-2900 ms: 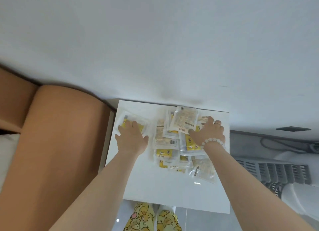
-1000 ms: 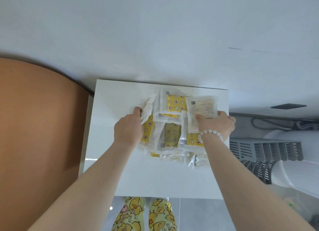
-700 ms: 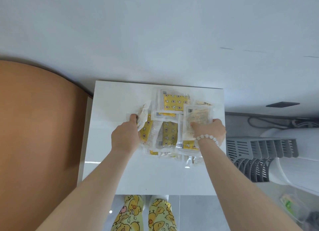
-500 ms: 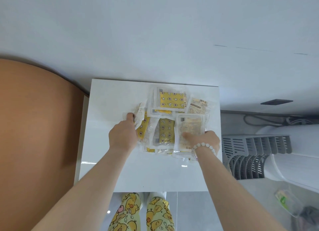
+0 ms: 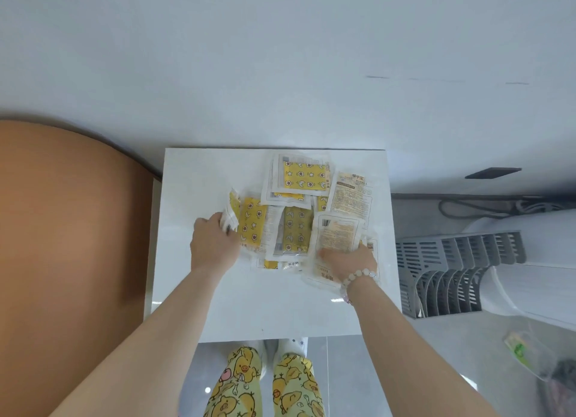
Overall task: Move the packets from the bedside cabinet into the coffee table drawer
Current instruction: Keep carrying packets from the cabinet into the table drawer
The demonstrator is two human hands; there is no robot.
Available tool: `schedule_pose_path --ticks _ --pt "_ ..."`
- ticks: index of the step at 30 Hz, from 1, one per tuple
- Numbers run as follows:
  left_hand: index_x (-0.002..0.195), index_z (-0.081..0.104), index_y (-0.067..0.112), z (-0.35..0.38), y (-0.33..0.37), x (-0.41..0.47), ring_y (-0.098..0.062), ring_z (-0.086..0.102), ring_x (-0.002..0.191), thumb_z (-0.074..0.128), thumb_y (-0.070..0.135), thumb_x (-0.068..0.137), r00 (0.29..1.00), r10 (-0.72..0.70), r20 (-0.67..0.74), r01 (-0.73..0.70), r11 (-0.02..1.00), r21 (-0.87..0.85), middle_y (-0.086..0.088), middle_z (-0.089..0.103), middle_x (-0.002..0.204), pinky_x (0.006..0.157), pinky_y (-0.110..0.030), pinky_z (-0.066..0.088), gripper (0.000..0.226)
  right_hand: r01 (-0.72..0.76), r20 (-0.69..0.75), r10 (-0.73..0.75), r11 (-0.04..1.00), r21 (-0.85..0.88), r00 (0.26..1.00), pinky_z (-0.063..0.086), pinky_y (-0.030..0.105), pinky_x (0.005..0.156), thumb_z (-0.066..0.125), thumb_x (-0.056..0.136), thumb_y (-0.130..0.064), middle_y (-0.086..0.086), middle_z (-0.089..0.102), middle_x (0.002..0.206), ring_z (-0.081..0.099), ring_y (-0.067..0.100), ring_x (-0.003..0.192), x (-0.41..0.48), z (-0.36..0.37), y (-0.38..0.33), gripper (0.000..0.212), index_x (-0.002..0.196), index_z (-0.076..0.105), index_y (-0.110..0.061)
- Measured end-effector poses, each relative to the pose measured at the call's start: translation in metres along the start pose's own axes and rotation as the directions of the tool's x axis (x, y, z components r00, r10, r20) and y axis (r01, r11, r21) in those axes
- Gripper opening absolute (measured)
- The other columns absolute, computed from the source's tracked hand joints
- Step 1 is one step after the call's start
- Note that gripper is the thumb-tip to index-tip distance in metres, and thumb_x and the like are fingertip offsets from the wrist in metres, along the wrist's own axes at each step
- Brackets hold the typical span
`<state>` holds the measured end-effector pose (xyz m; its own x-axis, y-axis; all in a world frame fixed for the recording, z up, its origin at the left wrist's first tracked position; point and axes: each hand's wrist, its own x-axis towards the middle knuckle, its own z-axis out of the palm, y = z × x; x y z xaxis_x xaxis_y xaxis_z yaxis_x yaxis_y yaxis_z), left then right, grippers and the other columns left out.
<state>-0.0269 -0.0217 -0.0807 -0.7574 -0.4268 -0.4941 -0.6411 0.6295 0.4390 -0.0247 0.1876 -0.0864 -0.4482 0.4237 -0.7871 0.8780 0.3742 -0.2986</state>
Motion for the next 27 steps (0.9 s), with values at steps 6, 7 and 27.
schedule_pose_path --ticks 6,7,27 --pt "0.073 0.047 0.012 -0.024 0.023 -0.026 -0.021 0.046 0.064 0.047 0.007 0.088 0.998 -0.052 0.034 0.058 0.983 -0.175 0.001 0.049 0.066 0.049 -0.021 0.031 0.016 -0.049 0.124 0.018 0.969 0.244 0.992 0.050 0.039 0.093 0.080 0.067 -0.035 0.008 0.060 0.116 0.059 0.027 0.109 -0.030 -0.024 -0.015 0.071 0.124 0.050 -0.003" --pt "0.073 0.048 0.013 -0.028 0.032 -0.029 -0.022 0.047 0.067 0.049 0.009 0.088 0.997 -0.059 0.047 0.068 0.975 -0.211 0.001 0.050 0.068 0.050 -0.022 0.034 0.015 -0.063 0.144 0.026 0.963 0.261 0.989 0.050 0.037 0.091 0.080 0.072 -0.033 0.009 0.060 0.112 0.059 0.027 0.106 -0.037 -0.030 -0.020 0.065 0.120 0.051 -0.001" --pt "0.090 0.066 0.007 -0.131 0.235 -0.152 -0.023 0.065 0.075 0.073 0.005 0.078 0.791 0.325 0.517 -0.058 0.883 -0.467 -0.008 0.070 0.084 0.061 -0.028 0.047 0.014 0.033 0.104 -0.146 0.719 0.694 0.984 0.055 0.047 0.085 0.084 0.067 -0.012 0.012 0.073 0.098 0.070 0.029 0.092 -0.173 -0.235 -0.026 0.046 0.108 0.066 -0.003"
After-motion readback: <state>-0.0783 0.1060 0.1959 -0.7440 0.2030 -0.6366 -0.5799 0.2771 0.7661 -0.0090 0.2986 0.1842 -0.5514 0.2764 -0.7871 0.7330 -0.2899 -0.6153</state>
